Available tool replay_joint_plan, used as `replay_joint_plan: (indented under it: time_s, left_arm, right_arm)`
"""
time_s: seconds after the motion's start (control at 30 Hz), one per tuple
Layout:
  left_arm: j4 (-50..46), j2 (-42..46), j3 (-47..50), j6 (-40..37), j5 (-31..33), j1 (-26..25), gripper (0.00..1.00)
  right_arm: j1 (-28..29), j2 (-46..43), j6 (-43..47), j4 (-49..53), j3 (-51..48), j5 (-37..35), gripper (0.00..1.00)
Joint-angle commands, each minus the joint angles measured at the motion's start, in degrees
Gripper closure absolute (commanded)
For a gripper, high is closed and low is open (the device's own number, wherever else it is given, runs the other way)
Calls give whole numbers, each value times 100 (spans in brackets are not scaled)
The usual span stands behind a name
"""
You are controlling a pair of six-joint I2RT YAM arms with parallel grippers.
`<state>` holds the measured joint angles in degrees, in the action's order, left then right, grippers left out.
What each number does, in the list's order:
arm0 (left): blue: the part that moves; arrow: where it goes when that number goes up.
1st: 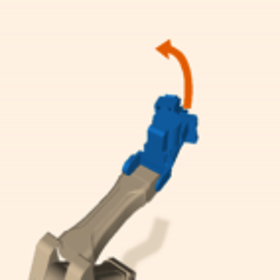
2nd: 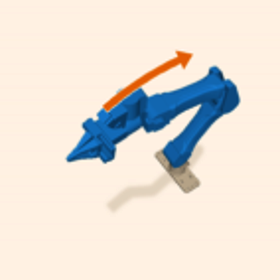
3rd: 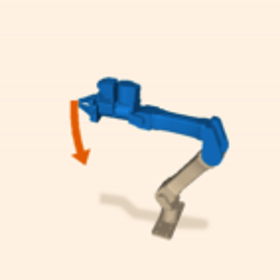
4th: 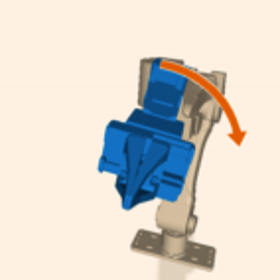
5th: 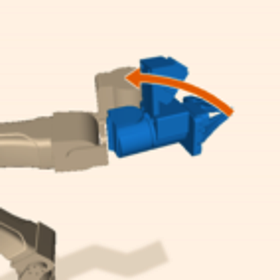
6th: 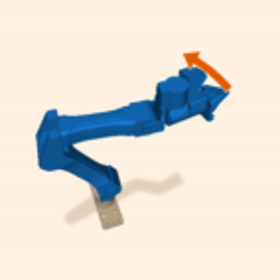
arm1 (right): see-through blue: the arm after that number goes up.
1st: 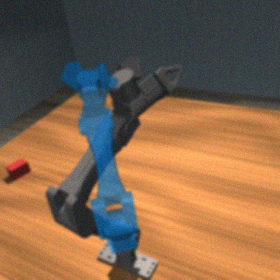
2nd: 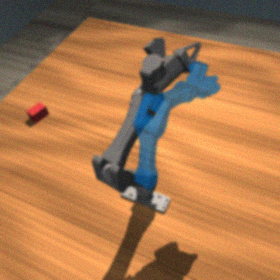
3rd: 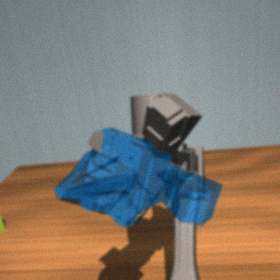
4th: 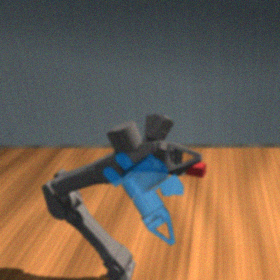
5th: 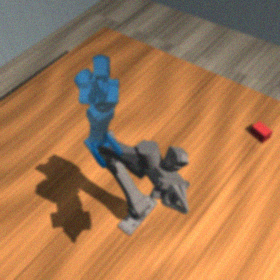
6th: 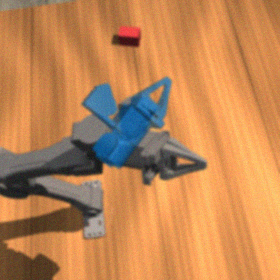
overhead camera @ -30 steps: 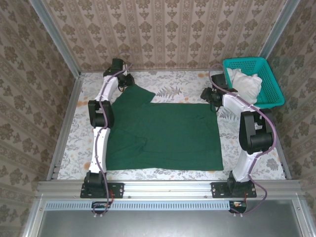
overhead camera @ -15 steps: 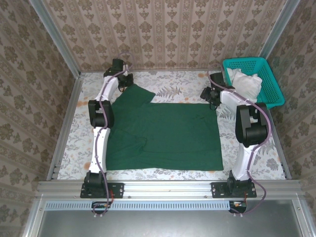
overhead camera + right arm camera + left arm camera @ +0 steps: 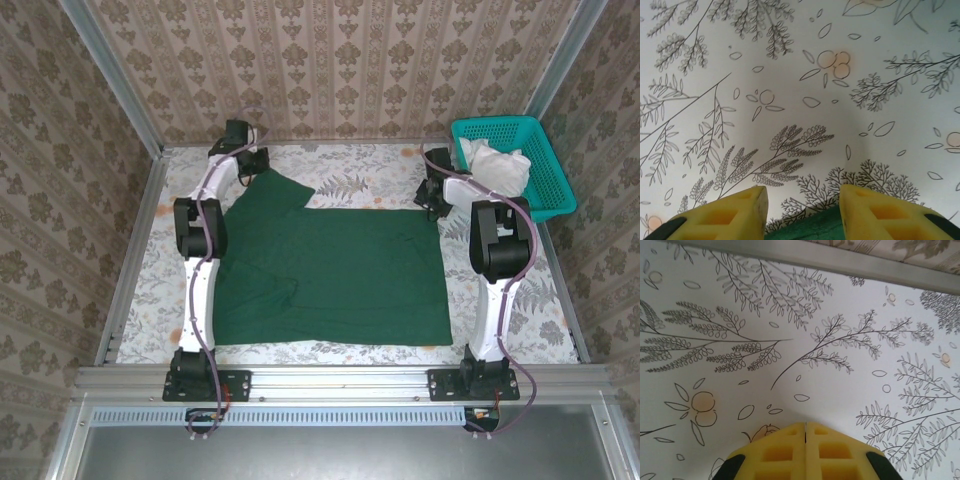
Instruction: Fold and stack the t-shirts
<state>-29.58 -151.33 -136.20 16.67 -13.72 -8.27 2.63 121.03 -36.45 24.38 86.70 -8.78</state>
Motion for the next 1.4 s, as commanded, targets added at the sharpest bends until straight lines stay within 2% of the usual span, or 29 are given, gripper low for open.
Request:
replay_joint_plan:
  time_s: [0.0, 0.3, 0.6, 0.83, 1.0, 1.37]
  left_arm:
    - [243, 496, 148, -45, 36, -42, 100]
    - [190, 506, 164, -103, 11, -59, 100]
    - [173, 517, 98, -154, -4, -87, 100]
    - [198, 607, 235, -193, 9, -93, 100]
    - [233, 606, 263, -164, 9, -87, 100]
    - [268, 644, 252, -164, 0, -96, 100]
  right_arm:
    - [-35, 29, -191, 151, 113, -383, 57]
    - [-52, -125, -268, 197, -43, -484, 55]
    - [0, -103, -475, 305, -136, -357, 60]
    - [18, -471, -356, 4, -749, -431, 57]
    - [-9, -371, -315, 41, -649, -414, 57]
    - [0, 50, -196, 463, -99, -179, 76]
